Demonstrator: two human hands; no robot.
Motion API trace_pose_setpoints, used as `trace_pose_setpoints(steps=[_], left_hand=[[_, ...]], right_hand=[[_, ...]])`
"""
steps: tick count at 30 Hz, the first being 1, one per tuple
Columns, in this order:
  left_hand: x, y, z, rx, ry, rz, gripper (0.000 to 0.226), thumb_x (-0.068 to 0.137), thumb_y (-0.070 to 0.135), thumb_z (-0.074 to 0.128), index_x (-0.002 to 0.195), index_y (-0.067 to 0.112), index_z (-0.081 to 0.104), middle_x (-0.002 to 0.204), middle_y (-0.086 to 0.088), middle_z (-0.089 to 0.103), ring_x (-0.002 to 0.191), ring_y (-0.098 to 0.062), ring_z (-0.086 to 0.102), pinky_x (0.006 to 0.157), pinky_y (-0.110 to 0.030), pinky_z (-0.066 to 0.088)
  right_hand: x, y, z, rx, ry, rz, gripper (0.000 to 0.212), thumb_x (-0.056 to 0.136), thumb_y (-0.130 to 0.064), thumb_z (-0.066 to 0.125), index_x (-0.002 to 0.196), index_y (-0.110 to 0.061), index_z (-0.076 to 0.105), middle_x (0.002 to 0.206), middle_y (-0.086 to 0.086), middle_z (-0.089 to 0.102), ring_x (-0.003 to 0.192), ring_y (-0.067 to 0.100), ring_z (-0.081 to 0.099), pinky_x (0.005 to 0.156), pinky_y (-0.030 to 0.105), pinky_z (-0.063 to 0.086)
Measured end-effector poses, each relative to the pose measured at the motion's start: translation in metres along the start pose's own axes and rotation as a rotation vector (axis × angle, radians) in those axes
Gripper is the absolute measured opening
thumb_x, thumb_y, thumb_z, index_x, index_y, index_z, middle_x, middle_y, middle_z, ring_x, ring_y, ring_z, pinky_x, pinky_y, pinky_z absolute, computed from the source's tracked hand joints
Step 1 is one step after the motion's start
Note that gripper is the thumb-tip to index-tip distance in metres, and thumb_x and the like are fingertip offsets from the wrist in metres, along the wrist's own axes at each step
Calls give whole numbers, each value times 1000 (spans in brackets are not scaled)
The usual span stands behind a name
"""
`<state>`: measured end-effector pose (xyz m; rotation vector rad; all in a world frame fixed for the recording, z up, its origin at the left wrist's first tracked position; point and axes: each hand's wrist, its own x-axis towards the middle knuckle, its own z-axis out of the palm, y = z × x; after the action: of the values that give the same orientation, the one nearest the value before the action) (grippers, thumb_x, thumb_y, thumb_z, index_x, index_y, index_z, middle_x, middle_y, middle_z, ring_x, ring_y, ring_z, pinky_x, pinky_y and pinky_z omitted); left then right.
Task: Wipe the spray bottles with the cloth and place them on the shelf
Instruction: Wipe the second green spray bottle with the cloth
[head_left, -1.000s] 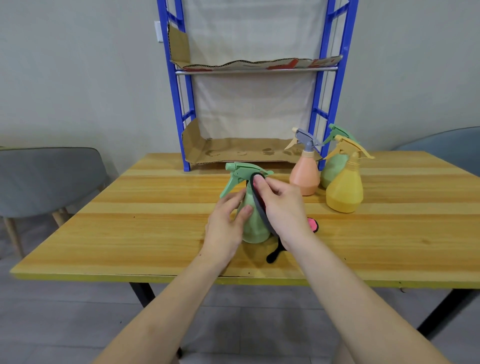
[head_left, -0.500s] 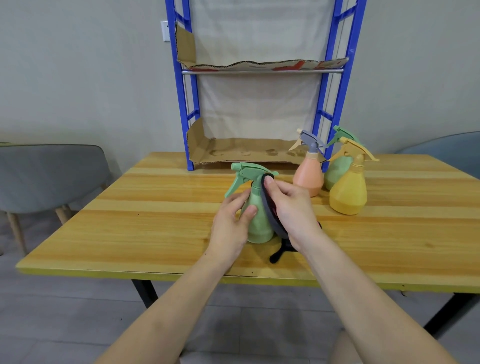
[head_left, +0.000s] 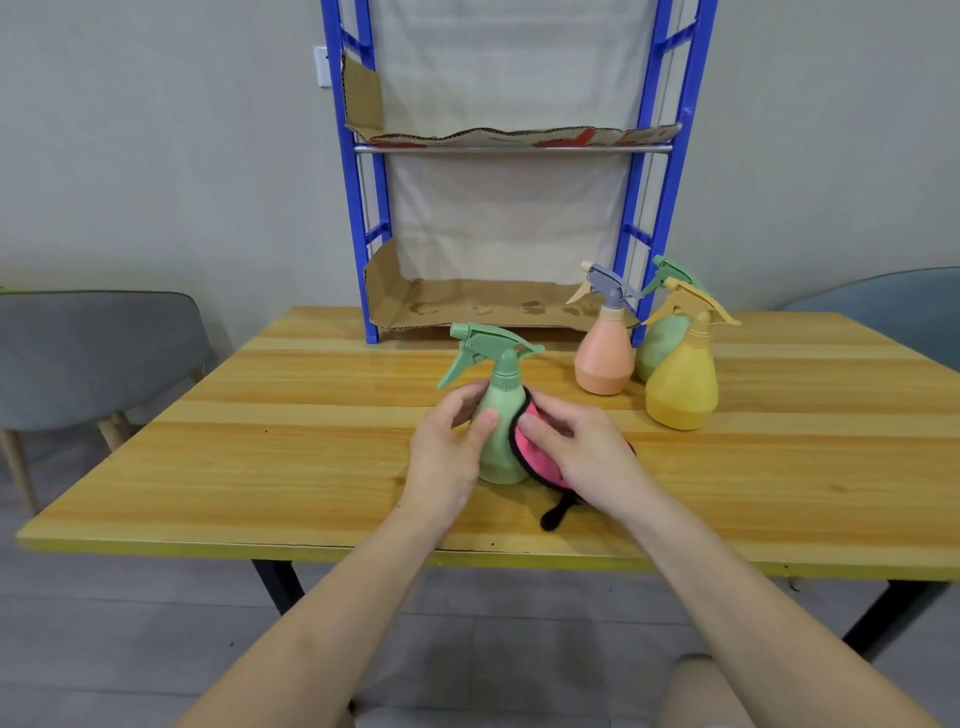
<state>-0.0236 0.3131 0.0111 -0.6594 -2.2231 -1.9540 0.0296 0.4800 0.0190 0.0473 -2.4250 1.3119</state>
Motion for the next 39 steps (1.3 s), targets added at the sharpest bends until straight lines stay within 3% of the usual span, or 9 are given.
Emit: trace_pose_setpoints(steps=[6, 10, 15, 19, 22, 27, 31, 34, 39], left_hand=[[4, -3, -7, 196, 32, 15, 34, 100, 30, 66, 132, 40, 65, 114, 12, 55, 107, -10, 62, 104, -44, 51], [2, 0, -5, 219, 32, 12, 38, 103, 26, 63, 140, 33, 63, 115, 7, 60, 111, -9, 61, 107, -40, 50], [2, 6, -2, 221, 51, 5, 32, 100, 33, 65, 131, 36, 62, 122, 12, 63, 112, -4, 62, 102, -41, 53], [7, 8, -6, 242, -33, 18, 35, 101, 29, 64, 136, 30, 63, 126, 8, 66, 113, -5, 63, 106, -38, 51], [9, 9, -12, 342, -62, 40, 40, 102, 32, 63, 142, 28, 61, 126, 9, 62, 107, -5, 60, 103, -32, 48], [5, 11, -10, 425, -44, 42, 42, 103, 47, 55, 144, 35, 58, 124, 11, 60, 108, -5, 62, 98, -35, 51], [7, 18, -7, 451, -20, 20, 46, 96, 59, 58, 137, 37, 55, 122, 14, 66, 109, -7, 65, 92, -39, 55], [13, 19, -7, 444, -44, 0, 33, 96, 54, 63, 124, 38, 55, 115, 16, 69, 105, -8, 67, 90, -42, 57], [16, 19, -11, 356, -130, 8, 35, 100, 46, 61, 132, 33, 60, 123, 14, 69, 113, -6, 64, 99, -44, 56]], right_hand=[[-2, 6, 2, -189, -21, -39, 58, 100, -44, 63, 155, -41, 44, 140, -19, 65, 128, 3, 59, 107, 30, 47], [-9, 20, -8, -391, -65, 13, 64, 97, -45, 67, 156, -36, 43, 111, 1, 73, 107, 20, 63, 82, 26, 41], [-12, 22, 1, -336, 1, -6, 69, 94, -47, 69, 157, -38, 42, 111, -3, 74, 104, 17, 63, 95, 34, 50], [1, 2, 5, -225, 87, -104, 64, 98, -45, 65, 156, -44, 39, 112, -8, 75, 100, 16, 65, 92, 36, 52], [0, 3, 6, -290, 58, -91, 65, 99, -49, 62, 158, -45, 35, 108, -8, 75, 96, 15, 65, 87, 35, 51], [0, 16, -4, -460, -19, -49, 66, 98, -55, 59, 158, -36, 40, 125, 1, 74, 113, 24, 63, 83, 30, 43], [-8, 24, -3, -452, -50, -9, 71, 97, -52, 63, 160, -33, 37, 113, 4, 70, 109, 24, 61, 83, 28, 41], [-11, 21, 0, -458, -7, -27, 70, 95, -54, 65, 157, -31, 42, 105, 3, 72, 103, 22, 62, 85, 32, 47], [1, -9, 7, -425, 108, -123, 64, 98, -52, 61, 157, -36, 40, 116, 0, 76, 102, 26, 66, 86, 40, 52]])
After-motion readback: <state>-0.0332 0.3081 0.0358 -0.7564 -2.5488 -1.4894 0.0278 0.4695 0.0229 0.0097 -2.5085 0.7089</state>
